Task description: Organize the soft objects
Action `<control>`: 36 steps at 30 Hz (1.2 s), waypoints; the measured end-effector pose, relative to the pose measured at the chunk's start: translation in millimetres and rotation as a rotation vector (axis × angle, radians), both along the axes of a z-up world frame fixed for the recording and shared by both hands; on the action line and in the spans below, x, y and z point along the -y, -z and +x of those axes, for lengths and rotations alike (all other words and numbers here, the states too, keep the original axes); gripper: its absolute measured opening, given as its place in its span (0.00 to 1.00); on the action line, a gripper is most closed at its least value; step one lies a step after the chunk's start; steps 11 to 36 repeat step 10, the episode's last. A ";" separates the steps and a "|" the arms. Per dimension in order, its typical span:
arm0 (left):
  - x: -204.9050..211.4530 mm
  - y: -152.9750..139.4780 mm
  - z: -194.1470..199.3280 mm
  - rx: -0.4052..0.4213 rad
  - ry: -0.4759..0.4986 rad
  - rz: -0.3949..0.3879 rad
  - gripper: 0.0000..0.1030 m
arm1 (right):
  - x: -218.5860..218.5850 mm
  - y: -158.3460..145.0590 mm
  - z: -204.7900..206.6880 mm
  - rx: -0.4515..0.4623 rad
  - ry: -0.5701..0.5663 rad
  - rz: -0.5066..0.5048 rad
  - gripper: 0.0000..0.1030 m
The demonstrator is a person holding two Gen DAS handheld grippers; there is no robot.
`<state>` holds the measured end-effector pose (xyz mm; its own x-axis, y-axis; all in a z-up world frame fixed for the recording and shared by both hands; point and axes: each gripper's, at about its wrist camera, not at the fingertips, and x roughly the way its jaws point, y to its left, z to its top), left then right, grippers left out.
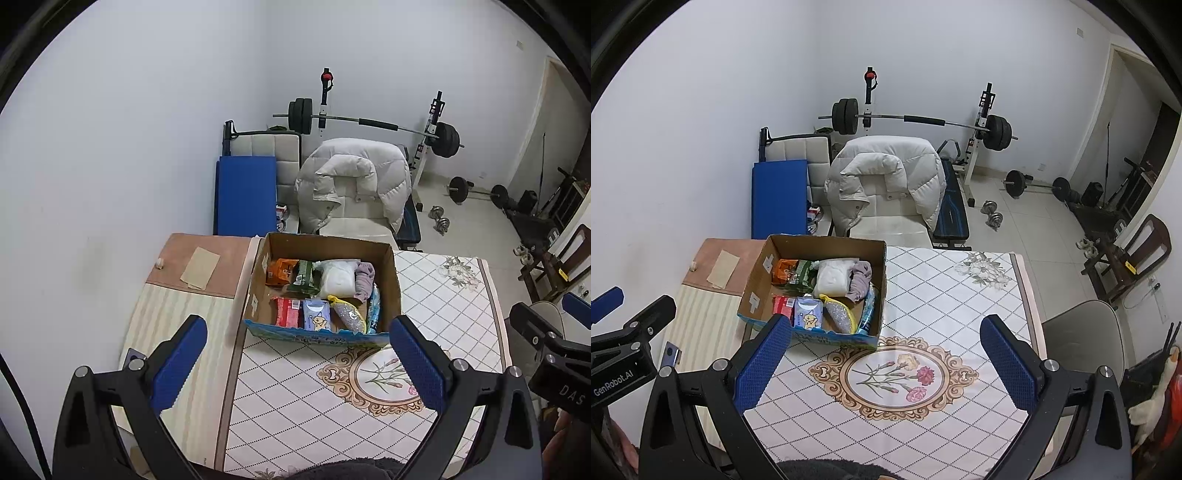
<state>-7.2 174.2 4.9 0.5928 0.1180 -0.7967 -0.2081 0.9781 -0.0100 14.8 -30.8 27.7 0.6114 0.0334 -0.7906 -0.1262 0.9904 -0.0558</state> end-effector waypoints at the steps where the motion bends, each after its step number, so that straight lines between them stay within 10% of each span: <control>1: 0.0 -0.1 0.0 0.000 0.001 -0.002 0.98 | 0.0 -0.1 0.1 0.000 0.000 -0.001 1.00; 36: 1.7 0.7 -3.1 0.015 0.004 -0.013 0.98 | 0.2 -0.5 0.0 -0.001 0.000 0.000 1.00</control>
